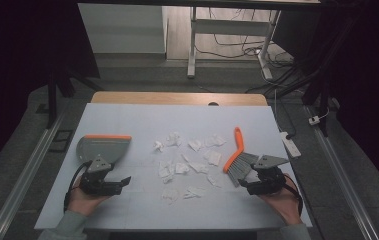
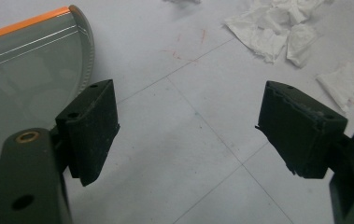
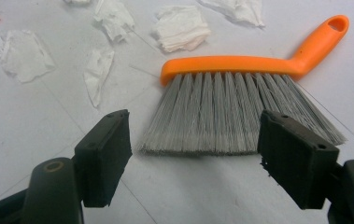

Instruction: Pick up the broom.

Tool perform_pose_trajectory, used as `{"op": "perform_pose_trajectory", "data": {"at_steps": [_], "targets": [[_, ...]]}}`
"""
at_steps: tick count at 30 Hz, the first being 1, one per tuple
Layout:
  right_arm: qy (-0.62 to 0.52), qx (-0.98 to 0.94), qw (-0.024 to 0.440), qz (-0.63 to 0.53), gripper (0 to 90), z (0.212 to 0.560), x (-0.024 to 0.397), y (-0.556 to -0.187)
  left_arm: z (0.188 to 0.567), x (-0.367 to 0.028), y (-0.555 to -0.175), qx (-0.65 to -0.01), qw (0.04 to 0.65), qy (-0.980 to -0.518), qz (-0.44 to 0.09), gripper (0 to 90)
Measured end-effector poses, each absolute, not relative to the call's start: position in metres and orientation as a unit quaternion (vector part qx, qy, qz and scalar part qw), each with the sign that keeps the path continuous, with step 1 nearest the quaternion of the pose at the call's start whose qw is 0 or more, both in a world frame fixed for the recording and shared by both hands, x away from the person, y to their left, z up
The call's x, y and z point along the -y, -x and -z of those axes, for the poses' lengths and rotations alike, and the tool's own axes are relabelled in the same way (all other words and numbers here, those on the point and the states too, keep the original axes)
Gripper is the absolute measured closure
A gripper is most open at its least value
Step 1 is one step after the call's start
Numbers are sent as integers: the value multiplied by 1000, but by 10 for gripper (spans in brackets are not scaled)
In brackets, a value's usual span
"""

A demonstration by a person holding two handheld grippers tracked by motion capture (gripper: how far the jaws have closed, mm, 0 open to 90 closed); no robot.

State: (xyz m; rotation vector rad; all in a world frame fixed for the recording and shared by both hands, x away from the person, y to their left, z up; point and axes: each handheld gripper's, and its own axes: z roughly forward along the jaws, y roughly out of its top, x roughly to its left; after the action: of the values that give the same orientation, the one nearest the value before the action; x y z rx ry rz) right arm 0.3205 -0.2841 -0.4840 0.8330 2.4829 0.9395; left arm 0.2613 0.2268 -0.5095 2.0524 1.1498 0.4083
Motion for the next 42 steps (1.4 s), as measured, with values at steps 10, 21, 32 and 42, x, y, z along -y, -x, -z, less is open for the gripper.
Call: {"op": "perform_pose_trajectory", "data": {"at_steps": [10,21,32,42], "targets": [[-302,-874,171,-339,261,484,283,-321,510,-226,-262,-443,367,-802,-163,209],[-305,-871,173,-343,258,484,278,-322,510,-225,-262,-438,370,-802,-167,208],[-310,-863,186,-353,276,477,276,-317,509,-225,-262,-440,371,-799,-174,209],[-324,-857,184,-356,311,473,268,-320,509,-225,-263,-439,374,-799,-172,209]]}}
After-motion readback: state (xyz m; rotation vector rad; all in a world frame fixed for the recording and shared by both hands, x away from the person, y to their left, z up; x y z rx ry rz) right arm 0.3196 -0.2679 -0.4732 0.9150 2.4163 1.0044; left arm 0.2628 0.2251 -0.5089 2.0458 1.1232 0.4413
